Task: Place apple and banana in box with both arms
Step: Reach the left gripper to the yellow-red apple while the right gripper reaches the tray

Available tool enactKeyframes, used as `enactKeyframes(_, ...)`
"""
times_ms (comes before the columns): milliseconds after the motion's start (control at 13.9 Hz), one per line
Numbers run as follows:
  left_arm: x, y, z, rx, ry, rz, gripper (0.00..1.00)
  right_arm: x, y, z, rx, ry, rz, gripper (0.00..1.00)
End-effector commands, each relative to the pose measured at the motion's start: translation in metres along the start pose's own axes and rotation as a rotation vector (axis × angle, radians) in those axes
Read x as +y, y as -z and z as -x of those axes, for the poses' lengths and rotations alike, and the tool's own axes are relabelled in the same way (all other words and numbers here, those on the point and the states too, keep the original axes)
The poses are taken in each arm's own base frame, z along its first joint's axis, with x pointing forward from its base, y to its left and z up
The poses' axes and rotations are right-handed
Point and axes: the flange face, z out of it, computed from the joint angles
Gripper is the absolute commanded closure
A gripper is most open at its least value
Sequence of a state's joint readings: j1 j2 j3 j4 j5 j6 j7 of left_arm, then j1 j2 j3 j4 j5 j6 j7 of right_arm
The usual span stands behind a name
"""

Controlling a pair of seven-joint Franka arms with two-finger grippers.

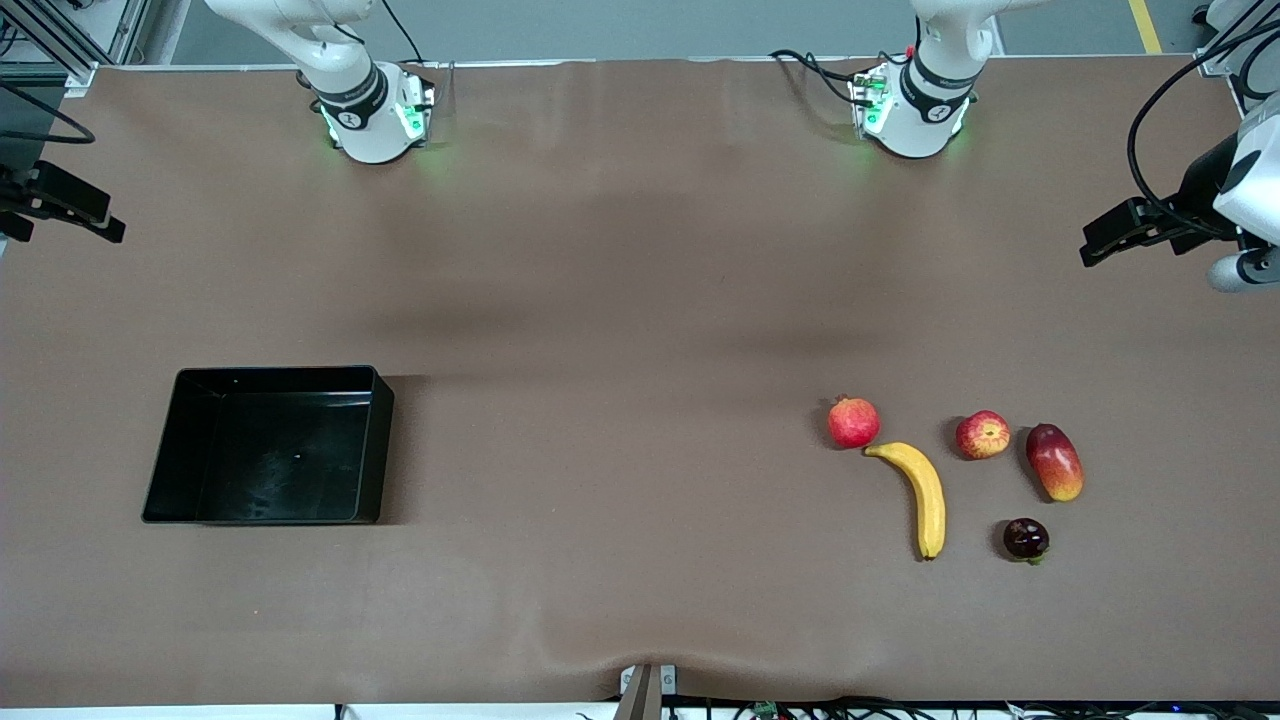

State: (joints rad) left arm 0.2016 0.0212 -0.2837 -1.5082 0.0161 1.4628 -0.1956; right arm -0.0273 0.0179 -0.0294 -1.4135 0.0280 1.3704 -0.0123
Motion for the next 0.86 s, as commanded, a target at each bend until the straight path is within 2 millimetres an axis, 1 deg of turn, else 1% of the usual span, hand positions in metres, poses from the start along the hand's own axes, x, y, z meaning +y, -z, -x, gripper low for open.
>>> enactKeyframes(0, 0.001, 0.007, 0.005, 0.005, -0.01, -0.015, 0.0, 0.0, 0.003, 0.009, 0.001, 0.001, -0.012, 0.0)
enactKeyframes(216, 0.007, 0.005, 0.001, 0.004, -0.005, -0.015, 0.0, -0.001, 0.003, 0.009, 0.001, 0.002, -0.012, 0.0)
enactKeyframes(360, 0.008, -0.006, -0.007, -0.018, -0.003, -0.009, 0.0, 0.0, 0.003, 0.009, 0.001, 0.001, -0.012, 0.0)
enactKeyframes(432, 0.004, -0.018, -0.015, -0.039, -0.016, -0.006, 0.0, 0.0, 0.003, 0.009, 0.001, 0.001, -0.012, 0.0)
enactKeyframes(576, 0.007, -0.049, -0.036, -0.078, -0.006, 0.003, 0.0, 0.001, -0.005, 0.007, -0.006, -0.001, -0.013, 0.0)
enactKeyframes(720, 0.008, -0.07, -0.059, -0.027, -0.008, 0.009, 0.0, 0.003, -0.014, 0.003, -0.004, -0.005, -0.015, 0.0)
enactKeyframes(792, 0.006, -0.088, -0.072, -0.026, -0.006, 0.001, 0.0, 0.004, -0.019, 0.001, -0.003, -0.007, -0.015, 0.0)
